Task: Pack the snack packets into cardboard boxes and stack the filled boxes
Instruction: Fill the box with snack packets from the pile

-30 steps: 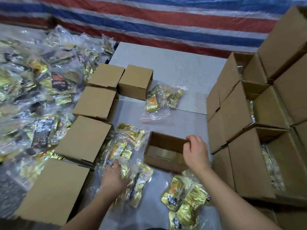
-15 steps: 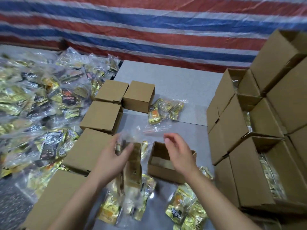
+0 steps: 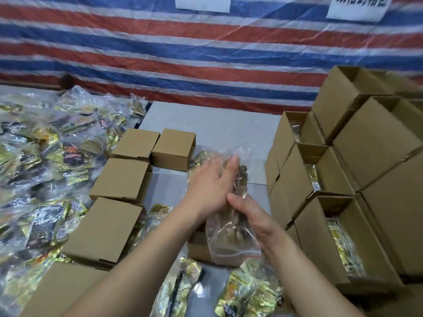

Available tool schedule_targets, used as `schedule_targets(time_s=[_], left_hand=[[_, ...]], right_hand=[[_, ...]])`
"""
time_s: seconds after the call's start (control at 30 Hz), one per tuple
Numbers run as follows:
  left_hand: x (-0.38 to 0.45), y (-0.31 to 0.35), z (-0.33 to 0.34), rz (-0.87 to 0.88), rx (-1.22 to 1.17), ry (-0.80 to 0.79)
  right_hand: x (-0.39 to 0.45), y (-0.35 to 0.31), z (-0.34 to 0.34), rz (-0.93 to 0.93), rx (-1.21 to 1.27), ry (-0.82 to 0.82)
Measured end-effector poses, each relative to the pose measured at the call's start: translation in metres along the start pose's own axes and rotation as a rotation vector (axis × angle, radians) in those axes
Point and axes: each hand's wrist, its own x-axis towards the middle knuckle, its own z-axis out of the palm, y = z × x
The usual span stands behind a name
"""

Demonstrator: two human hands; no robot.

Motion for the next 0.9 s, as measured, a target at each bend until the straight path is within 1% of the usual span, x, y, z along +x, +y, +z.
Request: schedule_targets(time_s=[0.03,0.07,0.1,0.13,0.17,0.2,0.23,0.27,0.33,0.4,0.47,0.5,0.6,0.67,0.73,0.83,0.9], left_hand=[[0.003,-0.003,0.0,0.017,-0.118,-0.045],[0.005,-0.009,-0.001,-0.012,-0.268,-0.086],[0.006,-0.019,-0.001,-0.083,-0.371,-0.112],[0.006,-0.034,0.0,-0.153,-0.414,-0.118],[0.004,-0.051,0.003,-0.2,-0.377,-0.12],[0.001,-0.073,0.01,-0.238,-0.287,-0.132],[-0.003,-0.097,0.019,-0.275,-0.177,-0.167],[-0.008,-0.121,0.03,-0.314,-0.083,-0.218],[-0.023,-0.159,0.05,-0.368,0.02,-0.301],[-0.035,-0.183,0.063,-0.36,0.022,-0.327],[-0.039,-0.194,0.068,-0.371,-0.026,-0.327],[-0.04,-0.196,0.068,-0.375,-0.065,-0.329],[-0.042,-0.194,0.07,-0.412,-0.208,-0.333],[-0.044,-0.196,0.073,-0.391,-0.22,-0.298],[-0.047,-0.196,0.076,-0.357,-0.171,-0.265],[-0.046,-0.2,0.084,-0.382,-0.173,-0.223],[-0.046,-0.202,0.09,-0.362,-0.139,-0.189]], right_hand=[[-0.001,-0.004,-0.007,-0.006,-0.073,0.025],[0.0,-0.008,-0.014,-0.006,-0.155,0.08],[0.002,-0.012,-0.021,-0.003,-0.234,0.153],[0.004,-0.015,-0.028,-0.004,-0.3,0.223],[0.005,-0.02,-0.034,-0.027,-0.405,0.279],[0.008,-0.024,-0.038,-0.048,-0.559,0.31],[0.011,-0.026,-0.043,-0.048,-0.748,0.304],[0.014,-0.028,-0.045,-0.026,-0.912,0.256],[0.023,-0.027,-0.047,0.06,-1.13,0.093],[0.036,-0.017,-0.05,0.161,-1.326,-0.069],[0.05,0.001,-0.053,0.286,-1.549,-0.203],[0.056,0.011,-0.056,0.359,-1.619,-0.255],[0.073,0.04,-0.065,0.563,-1.657,-0.328],[0.081,0.058,-0.073,0.636,-1.633,-0.329],[0.088,0.078,-0.081,0.644,-1.658,-0.325],[0.097,0.111,-0.09,0.594,-1.705,-0.323],[0.102,0.13,-0.098,0.626,-1.702,-0.339]])
